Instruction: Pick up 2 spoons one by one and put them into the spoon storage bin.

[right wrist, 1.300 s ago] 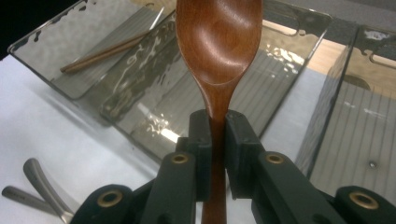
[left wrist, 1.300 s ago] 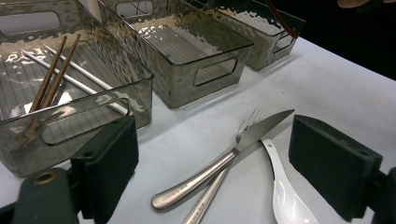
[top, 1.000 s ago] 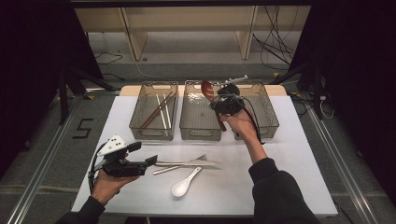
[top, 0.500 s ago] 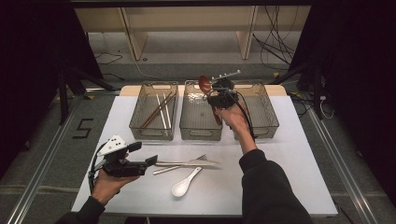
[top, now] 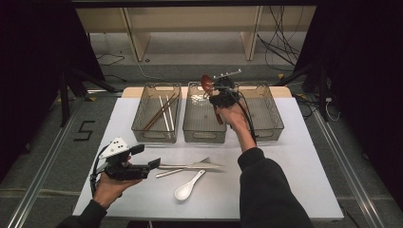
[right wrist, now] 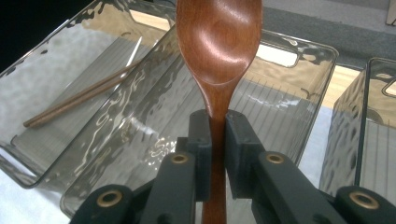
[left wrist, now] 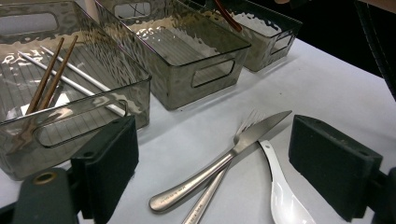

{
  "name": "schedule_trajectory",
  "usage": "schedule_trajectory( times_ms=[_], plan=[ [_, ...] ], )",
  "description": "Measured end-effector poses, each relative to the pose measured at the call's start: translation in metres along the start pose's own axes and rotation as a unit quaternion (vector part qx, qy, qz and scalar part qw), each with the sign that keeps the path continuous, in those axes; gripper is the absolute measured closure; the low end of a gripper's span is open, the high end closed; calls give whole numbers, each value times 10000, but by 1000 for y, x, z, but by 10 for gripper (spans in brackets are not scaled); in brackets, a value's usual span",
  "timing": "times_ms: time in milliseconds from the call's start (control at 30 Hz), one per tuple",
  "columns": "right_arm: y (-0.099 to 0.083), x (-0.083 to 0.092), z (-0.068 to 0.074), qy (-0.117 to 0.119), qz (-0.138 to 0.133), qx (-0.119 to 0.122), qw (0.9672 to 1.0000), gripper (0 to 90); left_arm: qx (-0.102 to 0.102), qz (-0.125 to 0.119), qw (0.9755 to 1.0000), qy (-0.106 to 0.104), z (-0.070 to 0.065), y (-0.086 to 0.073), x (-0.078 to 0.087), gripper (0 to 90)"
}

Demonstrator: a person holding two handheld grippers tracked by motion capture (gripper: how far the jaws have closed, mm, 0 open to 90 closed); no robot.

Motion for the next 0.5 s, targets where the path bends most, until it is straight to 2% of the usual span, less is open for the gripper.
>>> schedule_trajectory(
  times_ms=[267, 300, 367, 500],
  plan=[
    [-2, -8, -2, 25, 70, -147, 9999, 814, -8, 3, 10000, 2, 0, 0, 0, 155],
    [-2, -9, -2, 49, 92, -170, 9998, 797, -15, -1, 10000, 6, 0, 0, 0, 156],
    [-3, -11, 0, 122, 140, -231, 9996, 667, -10, -2, 10000, 10, 0, 0, 0, 156],
    [-5, -7, 4, 249, 155, -176, 9994, 587, 15, -31, 10000, 24, 1, 1, 1, 156]
  ],
)
Point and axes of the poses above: each handheld gripper's, and its own axes: x roughly backward along the jaws, y roughly out of its top, z roughly to its left, the point moved 8 cm from there along -x, roughly forward along the jaws, and after that the axes turned 3 degrees about z, right-handed, at the moved point
